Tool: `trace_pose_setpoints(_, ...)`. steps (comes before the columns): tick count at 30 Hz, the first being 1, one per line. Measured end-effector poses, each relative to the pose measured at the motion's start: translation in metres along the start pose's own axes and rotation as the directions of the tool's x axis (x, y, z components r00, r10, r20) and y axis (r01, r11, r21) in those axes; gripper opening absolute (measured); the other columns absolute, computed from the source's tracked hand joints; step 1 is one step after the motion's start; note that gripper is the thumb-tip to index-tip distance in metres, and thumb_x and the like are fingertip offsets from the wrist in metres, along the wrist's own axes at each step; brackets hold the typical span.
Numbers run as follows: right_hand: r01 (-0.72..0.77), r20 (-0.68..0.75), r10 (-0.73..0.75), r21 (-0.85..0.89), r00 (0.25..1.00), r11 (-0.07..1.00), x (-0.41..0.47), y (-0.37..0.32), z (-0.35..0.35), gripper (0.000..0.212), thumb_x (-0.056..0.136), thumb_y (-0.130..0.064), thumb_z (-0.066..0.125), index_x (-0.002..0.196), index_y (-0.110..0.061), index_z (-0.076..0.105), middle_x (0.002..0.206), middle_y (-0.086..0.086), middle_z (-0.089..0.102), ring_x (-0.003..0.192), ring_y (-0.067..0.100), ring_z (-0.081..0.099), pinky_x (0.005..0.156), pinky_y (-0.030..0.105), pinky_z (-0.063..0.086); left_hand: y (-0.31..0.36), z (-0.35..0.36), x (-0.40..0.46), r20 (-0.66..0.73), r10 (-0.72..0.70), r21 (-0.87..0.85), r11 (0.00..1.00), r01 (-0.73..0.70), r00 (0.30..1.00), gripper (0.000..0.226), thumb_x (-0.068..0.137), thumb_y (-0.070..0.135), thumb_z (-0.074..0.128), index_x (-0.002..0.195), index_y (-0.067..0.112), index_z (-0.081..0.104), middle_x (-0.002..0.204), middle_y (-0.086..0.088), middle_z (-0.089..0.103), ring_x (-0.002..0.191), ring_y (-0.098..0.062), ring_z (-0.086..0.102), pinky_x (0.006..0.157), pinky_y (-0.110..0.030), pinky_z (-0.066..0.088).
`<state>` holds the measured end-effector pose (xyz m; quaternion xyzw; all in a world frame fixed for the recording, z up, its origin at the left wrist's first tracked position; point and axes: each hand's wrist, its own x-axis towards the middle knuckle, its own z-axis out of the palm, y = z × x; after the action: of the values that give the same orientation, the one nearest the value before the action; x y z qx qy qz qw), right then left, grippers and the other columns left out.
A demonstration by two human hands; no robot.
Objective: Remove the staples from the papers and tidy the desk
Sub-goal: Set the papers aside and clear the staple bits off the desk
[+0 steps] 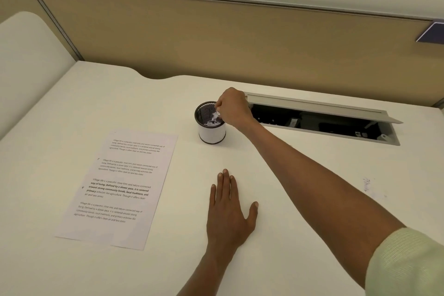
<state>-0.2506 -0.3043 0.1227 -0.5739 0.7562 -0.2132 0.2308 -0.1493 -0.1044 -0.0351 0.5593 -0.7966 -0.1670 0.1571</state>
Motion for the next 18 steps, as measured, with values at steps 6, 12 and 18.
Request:
trace_pose_setpoints(6,0.095,-0.046,-0.099,-0.08,0.994,0.992,-0.0039,-0.0046,-0.0054,0.024,0.079,0.005,0.061,0.085,-0.011,0.078,0.09,0.004,0.073,0.082,0.02,0.065,0.058,0.02,0.038,0.0008,-0.0007,-0.0006,0.013,-0.003,0.026,1.0,0.003,1.0,0.085,0.095,0.06,0.037,0.159,0.007,0.02,0.169,-0.006,0.004,0.156,-0.018,-0.003,0.124,-0.036,0.004)
trace_pose_setpoints(12,0.184,-0.005,-0.184,-0.041,0.983,0.982,-0.0018,0.0024,-0.0065,0.018,0.074,0.006,0.065,0.08,-0.006,0.076,0.084,0.01,0.073,0.07,0.017,0.059,0.055,0.021,0.044,0.0009,-0.0007,0.0001,0.006,-0.007,0.02,1.0,0.007,1.0,0.085,0.095,0.061,0.038,0.158,0.007,0.021,0.169,-0.006,0.004,0.156,-0.018,-0.003,0.125,-0.034,0.002)
trace_pose_setpoints(18,0.241,0.09,-0.234,-0.082,0.968,0.967,0.0025,-0.0005,-0.0068,0.034,0.083,0.008,0.05,0.096,-0.011,0.075,0.104,0.006,0.071,0.093,0.021,0.064,0.068,0.021,0.043,0.0009,-0.0017,0.0,0.009,0.0,0.024,1.0,0.0,1.0,0.085,0.095,0.061,0.037,0.159,0.007,0.021,0.169,-0.006,0.004,0.156,-0.018,-0.003,0.125,-0.032,-0.001)
